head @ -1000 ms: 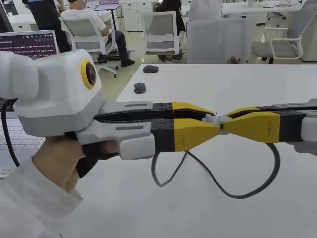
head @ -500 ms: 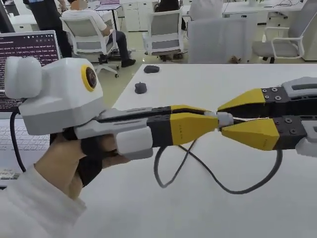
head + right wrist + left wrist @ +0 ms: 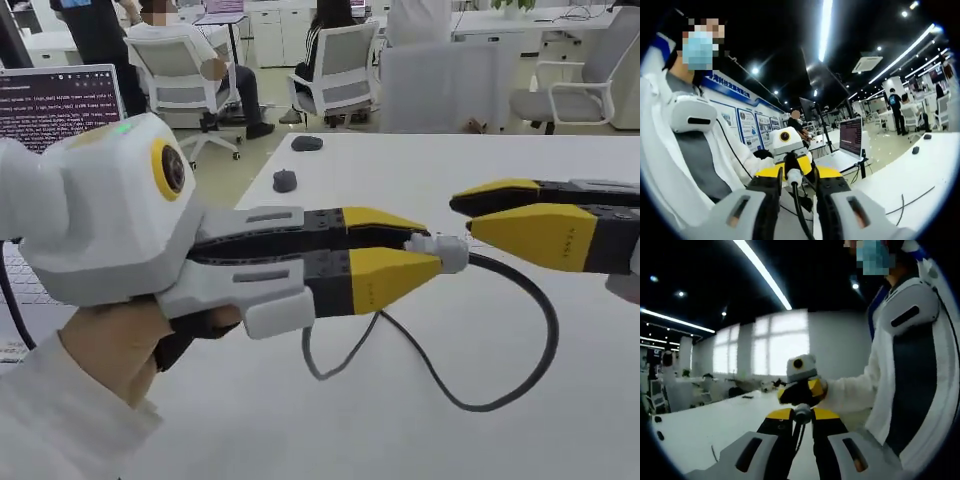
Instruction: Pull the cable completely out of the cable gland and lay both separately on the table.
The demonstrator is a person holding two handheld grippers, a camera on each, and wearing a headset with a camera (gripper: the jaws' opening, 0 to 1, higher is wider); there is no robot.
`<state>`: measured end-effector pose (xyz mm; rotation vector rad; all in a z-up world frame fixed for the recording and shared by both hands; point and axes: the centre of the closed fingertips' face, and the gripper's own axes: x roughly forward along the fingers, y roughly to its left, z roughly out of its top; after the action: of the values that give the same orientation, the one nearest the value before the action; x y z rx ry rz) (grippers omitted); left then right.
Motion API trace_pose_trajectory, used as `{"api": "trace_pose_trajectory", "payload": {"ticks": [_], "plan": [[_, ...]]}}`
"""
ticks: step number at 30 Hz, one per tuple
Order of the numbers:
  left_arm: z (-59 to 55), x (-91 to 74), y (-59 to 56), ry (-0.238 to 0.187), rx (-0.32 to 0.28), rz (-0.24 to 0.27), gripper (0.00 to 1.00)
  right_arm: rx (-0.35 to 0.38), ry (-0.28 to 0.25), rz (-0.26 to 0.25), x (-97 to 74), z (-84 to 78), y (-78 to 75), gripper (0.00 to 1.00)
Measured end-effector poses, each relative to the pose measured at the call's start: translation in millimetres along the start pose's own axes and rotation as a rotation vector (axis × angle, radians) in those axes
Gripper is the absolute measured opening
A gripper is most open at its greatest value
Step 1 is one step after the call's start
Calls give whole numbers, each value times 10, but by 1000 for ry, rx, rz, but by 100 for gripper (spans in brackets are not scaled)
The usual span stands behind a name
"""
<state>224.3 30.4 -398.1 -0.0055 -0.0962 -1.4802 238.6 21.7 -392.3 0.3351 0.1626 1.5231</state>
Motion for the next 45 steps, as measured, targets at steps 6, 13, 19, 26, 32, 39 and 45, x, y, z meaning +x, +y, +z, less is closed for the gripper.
{"api": "trace_pose_trajectory", "payload": {"ticks": [6,13,19,26,32,39,45], "plan": [[13,8,0,-14,30,3,15,36,47,12,16,-151,4,24],[19,-4,8,-18,40,9,15,45,46,34,49,-153,89,12],[20,-10,33,-25,-8,11,15,-104,69,17,77,-162,137,11],[-5,-7,89,-38,-140,16,15,-534,145,-27,82,-190,165,11],[2,-21,127,-57,-192,27,15,-585,133,-45,89,-174,132,11],[18,-35,153,-62,-161,42,15,-482,93,-54,10,-152,27,17],[-40,-23,109,-40,-112,35,15,-414,150,-58,-61,-302,-13,15]]}}
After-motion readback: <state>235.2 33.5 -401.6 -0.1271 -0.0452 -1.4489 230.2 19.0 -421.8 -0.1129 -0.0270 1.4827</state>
